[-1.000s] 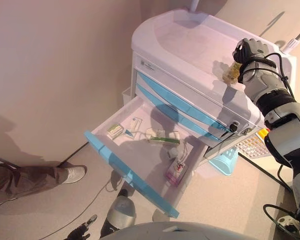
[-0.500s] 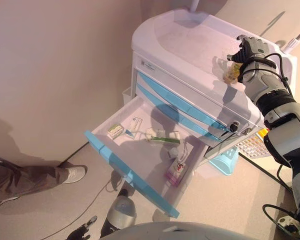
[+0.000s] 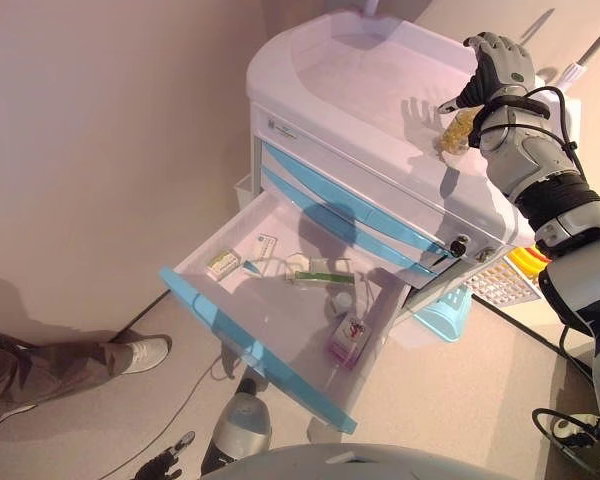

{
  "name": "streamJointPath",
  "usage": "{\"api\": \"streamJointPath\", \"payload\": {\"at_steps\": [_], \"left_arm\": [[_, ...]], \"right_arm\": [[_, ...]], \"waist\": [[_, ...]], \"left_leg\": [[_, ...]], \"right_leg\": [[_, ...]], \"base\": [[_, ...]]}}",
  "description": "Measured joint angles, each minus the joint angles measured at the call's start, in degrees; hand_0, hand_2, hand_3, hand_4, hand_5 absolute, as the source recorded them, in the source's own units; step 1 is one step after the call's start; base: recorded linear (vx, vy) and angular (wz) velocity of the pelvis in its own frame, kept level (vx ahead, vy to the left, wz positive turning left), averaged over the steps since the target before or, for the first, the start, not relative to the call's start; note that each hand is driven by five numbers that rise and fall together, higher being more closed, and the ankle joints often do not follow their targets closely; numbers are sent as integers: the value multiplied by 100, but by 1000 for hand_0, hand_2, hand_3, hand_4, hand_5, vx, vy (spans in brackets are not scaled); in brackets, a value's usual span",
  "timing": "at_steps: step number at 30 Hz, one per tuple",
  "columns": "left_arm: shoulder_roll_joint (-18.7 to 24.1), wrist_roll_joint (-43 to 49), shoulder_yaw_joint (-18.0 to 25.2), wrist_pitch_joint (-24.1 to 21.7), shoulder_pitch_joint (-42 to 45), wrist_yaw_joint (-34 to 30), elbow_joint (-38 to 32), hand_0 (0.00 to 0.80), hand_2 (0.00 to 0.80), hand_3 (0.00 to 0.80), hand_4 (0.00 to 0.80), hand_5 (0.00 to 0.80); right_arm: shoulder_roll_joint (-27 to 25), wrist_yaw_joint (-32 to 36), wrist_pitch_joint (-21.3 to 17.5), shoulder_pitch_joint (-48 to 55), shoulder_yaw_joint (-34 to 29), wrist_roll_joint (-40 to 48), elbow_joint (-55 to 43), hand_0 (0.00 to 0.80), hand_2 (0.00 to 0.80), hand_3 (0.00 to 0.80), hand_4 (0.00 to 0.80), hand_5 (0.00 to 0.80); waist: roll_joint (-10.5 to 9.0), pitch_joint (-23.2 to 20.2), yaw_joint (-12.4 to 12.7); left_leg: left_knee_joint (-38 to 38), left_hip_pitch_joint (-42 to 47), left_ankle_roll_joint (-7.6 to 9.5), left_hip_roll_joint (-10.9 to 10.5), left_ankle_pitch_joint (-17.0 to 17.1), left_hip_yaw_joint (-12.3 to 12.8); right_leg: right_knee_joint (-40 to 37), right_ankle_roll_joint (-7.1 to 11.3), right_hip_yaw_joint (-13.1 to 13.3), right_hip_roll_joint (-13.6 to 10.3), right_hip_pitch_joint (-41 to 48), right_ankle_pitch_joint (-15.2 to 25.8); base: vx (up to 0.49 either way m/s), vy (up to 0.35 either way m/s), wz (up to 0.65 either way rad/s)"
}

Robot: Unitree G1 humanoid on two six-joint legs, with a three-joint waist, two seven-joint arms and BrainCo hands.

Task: Open the drawer and pick up the medicine

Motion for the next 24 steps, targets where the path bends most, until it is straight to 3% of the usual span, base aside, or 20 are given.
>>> {"api": "streamJointPath", "payload": {"at_steps": [17, 24], "left_arm": [[-13, -1, 3, 104, 14, 13, -8, 0, 0, 0, 0, 0], [-12, 326, -2, -144, 38, 19, -13, 0, 0, 0, 0, 0]], "right_arm": [[-597, -26, 221, -1189, 253, 381, -812, 0, 0, 0, 0, 0], [-1005, -382, -219, -1224, 239, 916, -1537, 0, 0, 0, 0, 0]], "waist": [[-61, -49, -269], [-97, -105, -428]], "left_leg": [[-97, 104, -1, 90, -1, 204], [-127, 149, -1, 111, -1, 291]], "right_leg": [[8, -16, 211, 7, -67, 19], [9, -28, 296, 3, -94, 27]], "base": [[-25, -9, -7], [-50, -21, -6]]}}
